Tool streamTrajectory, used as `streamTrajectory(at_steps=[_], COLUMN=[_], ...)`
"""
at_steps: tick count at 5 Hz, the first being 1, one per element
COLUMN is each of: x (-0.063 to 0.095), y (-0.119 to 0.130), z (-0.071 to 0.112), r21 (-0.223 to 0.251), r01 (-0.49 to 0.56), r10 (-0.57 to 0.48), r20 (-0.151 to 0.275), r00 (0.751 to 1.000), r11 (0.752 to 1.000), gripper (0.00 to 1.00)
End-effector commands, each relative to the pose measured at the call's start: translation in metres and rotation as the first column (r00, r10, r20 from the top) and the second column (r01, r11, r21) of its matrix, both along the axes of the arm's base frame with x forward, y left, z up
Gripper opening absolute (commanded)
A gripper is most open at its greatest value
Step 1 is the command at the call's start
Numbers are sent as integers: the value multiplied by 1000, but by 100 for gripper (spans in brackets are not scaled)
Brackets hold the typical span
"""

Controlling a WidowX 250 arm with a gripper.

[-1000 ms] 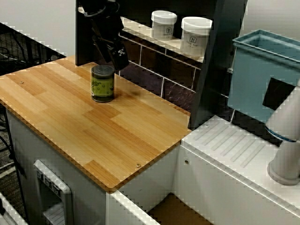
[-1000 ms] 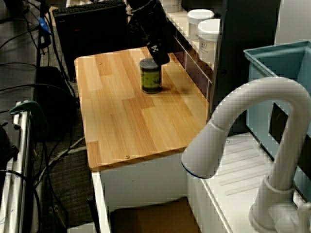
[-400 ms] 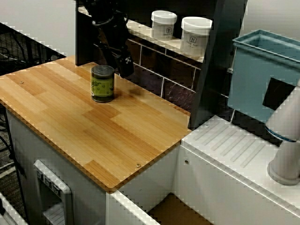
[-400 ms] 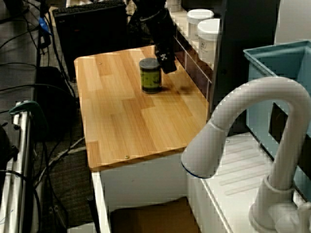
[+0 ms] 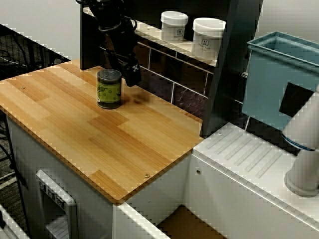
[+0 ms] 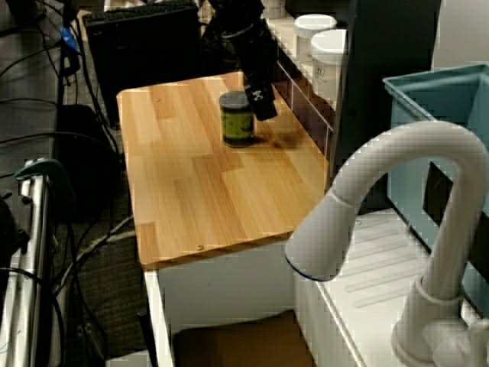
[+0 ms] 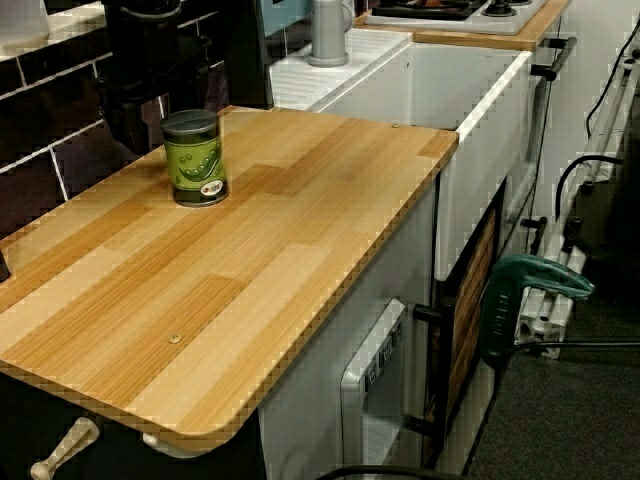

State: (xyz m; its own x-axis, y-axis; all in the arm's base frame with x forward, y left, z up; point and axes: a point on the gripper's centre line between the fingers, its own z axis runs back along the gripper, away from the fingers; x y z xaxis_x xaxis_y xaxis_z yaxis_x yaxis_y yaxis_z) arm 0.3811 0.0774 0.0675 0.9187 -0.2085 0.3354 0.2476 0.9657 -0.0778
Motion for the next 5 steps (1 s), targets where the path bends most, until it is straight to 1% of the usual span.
streamTrajectory(at_steps=[1, 2, 3, 4, 5], x=[-28, -41, -55, -68, -77], y=[9, 12, 16, 19, 22], z=[22, 24, 28, 27, 25], r21=[12, -5, -15, -19, -25], r01=[35, 43, 54, 61, 66], r10=[-36, -43, -54, -60, -66], r20=[37, 25, 28, 29, 21], r00=[999, 999, 998, 998, 998], r11=[999, 999, 998, 998, 997], gripper=[100, 100, 100, 100, 100])
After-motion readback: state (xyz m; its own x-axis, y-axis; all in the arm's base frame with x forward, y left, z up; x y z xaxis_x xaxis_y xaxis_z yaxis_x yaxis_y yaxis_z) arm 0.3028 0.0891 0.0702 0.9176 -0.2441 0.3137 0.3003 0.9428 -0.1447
